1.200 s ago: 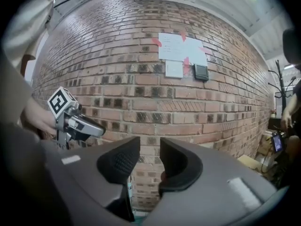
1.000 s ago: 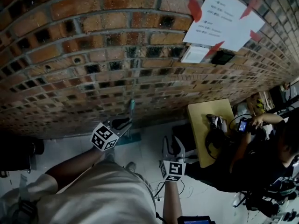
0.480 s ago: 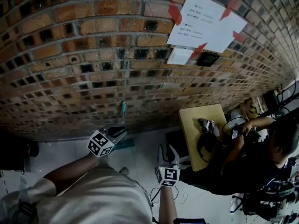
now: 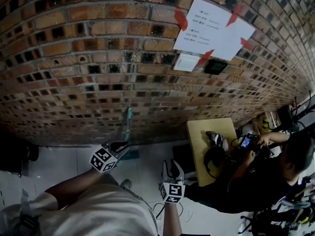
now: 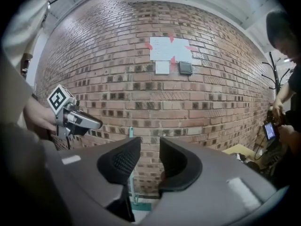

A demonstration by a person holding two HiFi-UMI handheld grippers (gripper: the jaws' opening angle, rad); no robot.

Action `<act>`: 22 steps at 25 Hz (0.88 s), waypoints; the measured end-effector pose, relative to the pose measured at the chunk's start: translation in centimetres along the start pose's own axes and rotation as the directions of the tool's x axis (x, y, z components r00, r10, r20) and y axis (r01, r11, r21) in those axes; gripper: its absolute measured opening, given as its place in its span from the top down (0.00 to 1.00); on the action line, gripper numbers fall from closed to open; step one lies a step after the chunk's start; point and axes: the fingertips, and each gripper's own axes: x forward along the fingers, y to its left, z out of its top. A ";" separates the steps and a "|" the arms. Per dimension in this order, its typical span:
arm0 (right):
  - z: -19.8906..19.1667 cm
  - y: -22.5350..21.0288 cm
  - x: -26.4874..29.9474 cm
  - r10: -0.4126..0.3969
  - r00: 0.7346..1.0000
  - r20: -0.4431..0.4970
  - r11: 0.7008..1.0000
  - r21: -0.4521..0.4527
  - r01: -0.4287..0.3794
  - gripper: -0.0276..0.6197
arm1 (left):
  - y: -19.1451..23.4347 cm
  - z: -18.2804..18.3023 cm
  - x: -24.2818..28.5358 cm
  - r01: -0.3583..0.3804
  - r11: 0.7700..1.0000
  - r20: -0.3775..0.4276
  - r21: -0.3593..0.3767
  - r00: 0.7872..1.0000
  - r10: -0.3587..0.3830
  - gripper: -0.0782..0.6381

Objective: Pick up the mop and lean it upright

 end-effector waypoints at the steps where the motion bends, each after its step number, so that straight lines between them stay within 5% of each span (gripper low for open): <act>1: -0.2 0.0 -0.2 0.003 1.000 -0.001 1.000 0.003 -0.003 0.75 | -0.2 -0.3 -0.1 -0.004 1.000 -0.001 -0.009 1.000 0.004 0.77; 5: -1.4 0.3 -1.0 0.019 1.000 -0.007 1.000 0.018 -0.019 0.75 | -0.8 -1.2 -0.5 -0.016 0.998 0.012 -0.065 1.000 0.017 0.77; 14: -6.4 0.6 -3.1 0.018 0.997 -0.069 0.988 0.151 -0.008 0.76 | -4.1 -4.5 -0.9 -0.013 0.998 -0.072 -0.063 0.997 0.008 0.74; 22: -7.5 0.2 -3.4 -0.001 0.997 -0.079 0.983 0.181 0.015 0.76 | -4.9 -6.8 -1.0 -0.009 0.998 -0.144 -0.056 0.990 0.001 0.73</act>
